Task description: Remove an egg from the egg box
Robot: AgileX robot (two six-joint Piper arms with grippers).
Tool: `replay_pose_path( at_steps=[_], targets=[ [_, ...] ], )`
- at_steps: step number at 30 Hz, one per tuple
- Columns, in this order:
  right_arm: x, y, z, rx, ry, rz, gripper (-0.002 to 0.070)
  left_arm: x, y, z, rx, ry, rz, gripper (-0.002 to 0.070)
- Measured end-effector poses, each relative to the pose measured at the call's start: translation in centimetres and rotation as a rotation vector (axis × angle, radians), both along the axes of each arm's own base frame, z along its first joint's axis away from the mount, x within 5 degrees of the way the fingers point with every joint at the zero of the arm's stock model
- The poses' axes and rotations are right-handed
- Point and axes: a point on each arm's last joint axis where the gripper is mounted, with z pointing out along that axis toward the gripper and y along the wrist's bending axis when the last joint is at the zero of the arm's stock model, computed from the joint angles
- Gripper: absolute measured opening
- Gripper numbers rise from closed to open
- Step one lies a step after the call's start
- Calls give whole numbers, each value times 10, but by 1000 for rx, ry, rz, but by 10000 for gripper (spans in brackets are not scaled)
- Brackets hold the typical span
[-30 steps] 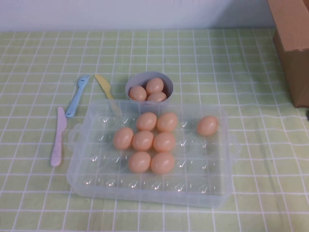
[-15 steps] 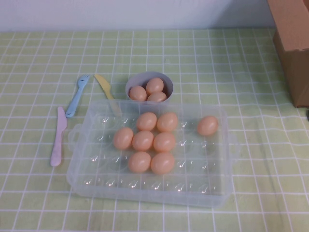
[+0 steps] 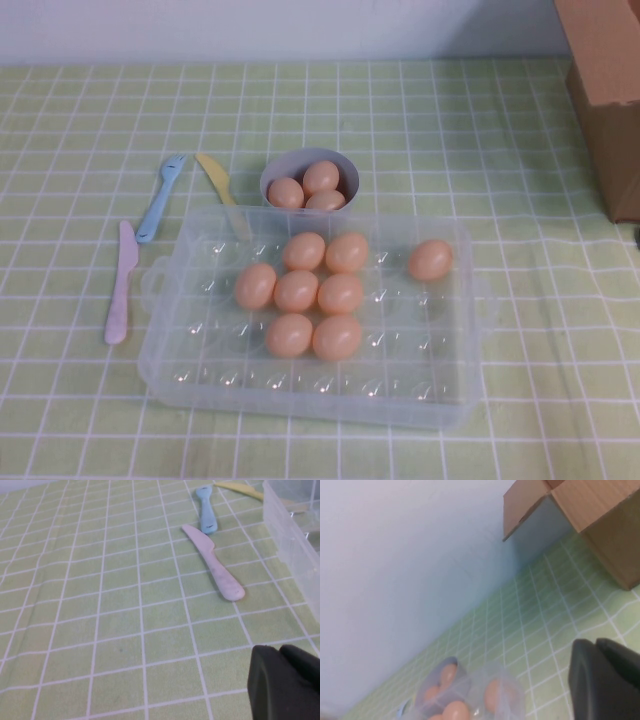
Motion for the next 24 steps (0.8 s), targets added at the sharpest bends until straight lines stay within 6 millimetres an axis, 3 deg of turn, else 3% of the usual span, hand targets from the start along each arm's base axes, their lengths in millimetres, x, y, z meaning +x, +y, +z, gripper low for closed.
replay_pose_path(
  at_steps=[4,12,17,24],
  targets=[
    [-2,6,6,13,11,68,-17,0,0,0,0,0,0,-3],
    [15,28,64,-210,226,362,-17,0,0,0,0,0,0,-4],
    [45,35,88,-363,475,559,-17,0,0,0,0,0,0,-4],
    [93,30,98,-532,735,677,-17,0,0,0,0,0,0,-3]
  ],
)
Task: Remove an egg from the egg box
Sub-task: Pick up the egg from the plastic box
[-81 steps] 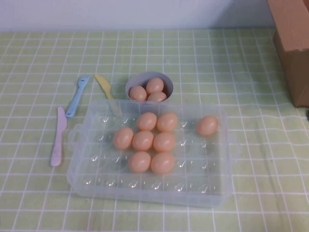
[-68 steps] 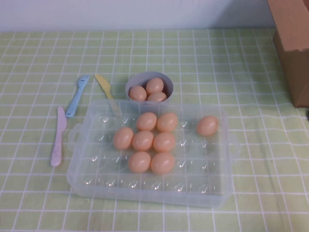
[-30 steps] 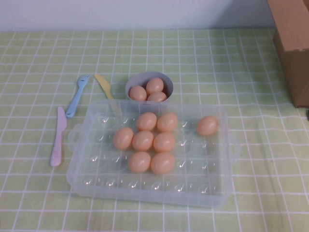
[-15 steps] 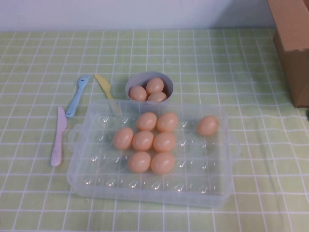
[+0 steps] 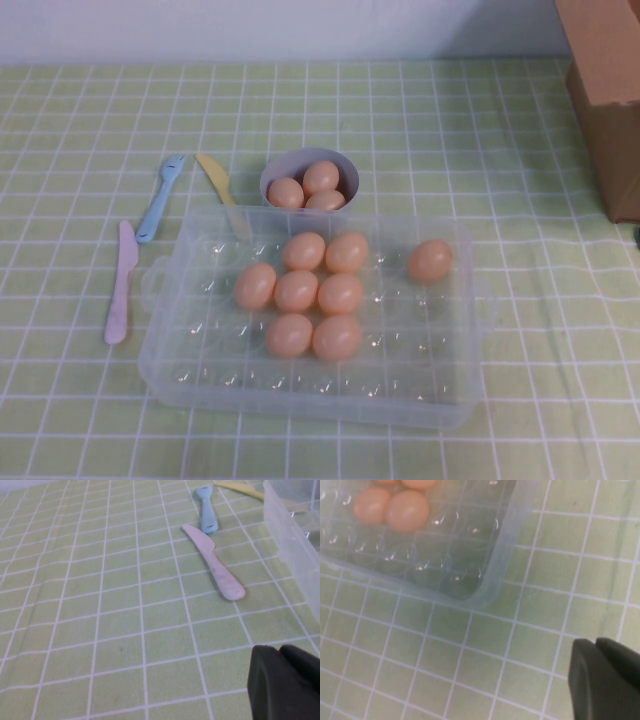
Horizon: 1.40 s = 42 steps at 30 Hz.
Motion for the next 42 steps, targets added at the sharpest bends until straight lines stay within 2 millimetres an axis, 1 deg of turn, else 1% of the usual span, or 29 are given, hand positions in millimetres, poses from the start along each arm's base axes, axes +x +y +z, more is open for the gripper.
replay_pose_path(
  at_steps=[3,6,8,10,12,17,22,25,27,29,33,36,37,39,42],
  targets=[
    [14,8,-3,-40,44,67,-17,0,0,0,0,0,0,-3],
    [28,22,-9,-74,93,145,-17,0,0,0,0,0,0,-4],
    [37,35,-14,-116,115,220,-17,0,0,0,0,0,0,-4],
    [46,50,-17,-153,121,291,-17,0,0,0,0,0,0,-4],
    [56,71,-19,-177,117,368,-17,0,0,0,0,0,0,-4],
    [81,122,-16,-192,81,499,-17,0,0,0,0,0,0,-4],
    [101,161,-13,-225,26,583,-17,0,0,0,0,0,0,-4],
    [109,182,-16,-258,7,633,3,0,0,0,0,0,0,-4],
    [113,195,-20,-268,1,659,41,0,0,0,0,0,0,-4],
    [117,209,-27,-276,10,681,113,0,0,0,0,0,0,-4],
    [130,227,-44,-278,82,630,321,0,0,0,0,0,0,-4],
    [142,235,-53,-292,120,568,442,0,0,0,0,0,0,-4],
    [146,237,-55,-299,127,556,465,0,0,0,0,0,0,-4],
    [152,240,-58,-317,134,549,489,0,0,0,0,0,0,-4],
    [157,242,-63,-353,149,551,503,0,0,0,0,0,0,-4]
  ],
)
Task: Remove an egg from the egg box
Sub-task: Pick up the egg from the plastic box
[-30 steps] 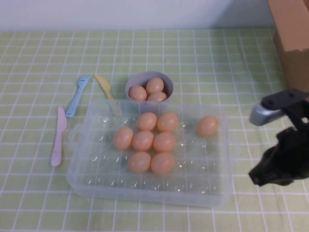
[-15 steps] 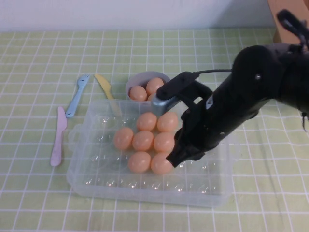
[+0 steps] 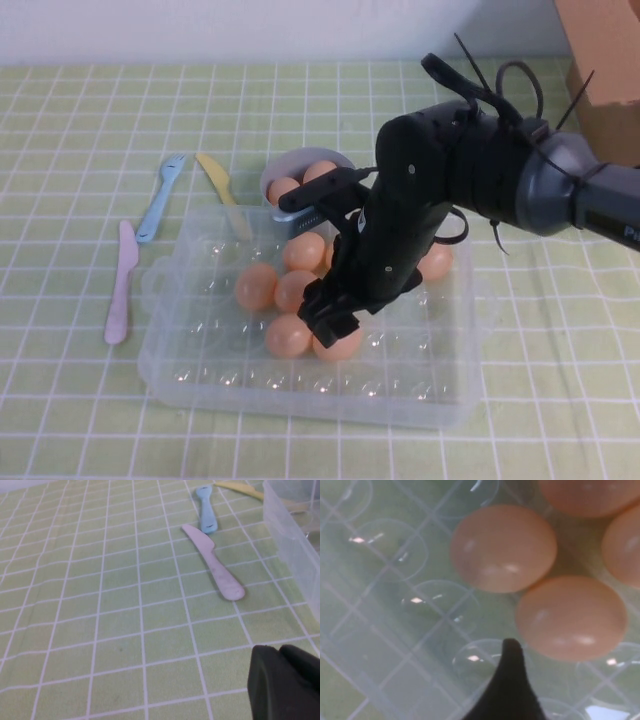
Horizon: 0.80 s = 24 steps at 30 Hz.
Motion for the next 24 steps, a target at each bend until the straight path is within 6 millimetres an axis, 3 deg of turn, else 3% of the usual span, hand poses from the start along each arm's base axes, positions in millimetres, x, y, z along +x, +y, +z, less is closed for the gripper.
replay_pose_path(
  at_steps=[9,24],
  targets=[
    [4,-1,-11,-50,24,-60,622,0,0,0,0,0,0,-4],
    [10,7,-26,-22,23,-73,638,0,0,0,0,0,0,-4]
  ],
)
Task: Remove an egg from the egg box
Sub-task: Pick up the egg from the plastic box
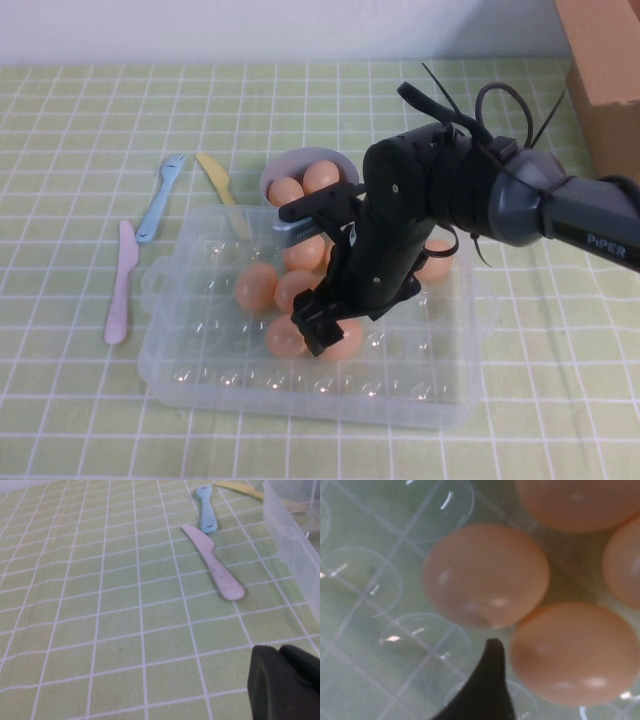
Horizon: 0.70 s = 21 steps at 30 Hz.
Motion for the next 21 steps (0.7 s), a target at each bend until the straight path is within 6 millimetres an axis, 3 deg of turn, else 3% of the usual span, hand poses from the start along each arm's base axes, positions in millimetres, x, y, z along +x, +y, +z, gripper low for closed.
replay_pose_path(
  at_steps=[6,17,21],
  targets=[
    [2,3,-14,-3,27,-7,638,0,0,0,0,0,0,-4],
    [3,5,-15,6,14,-8,636,0,0,0,0,0,0,-4],
    [4,6,-15,9,11,-9,584,0,0,0,0,0,0,-4]
  ],
)
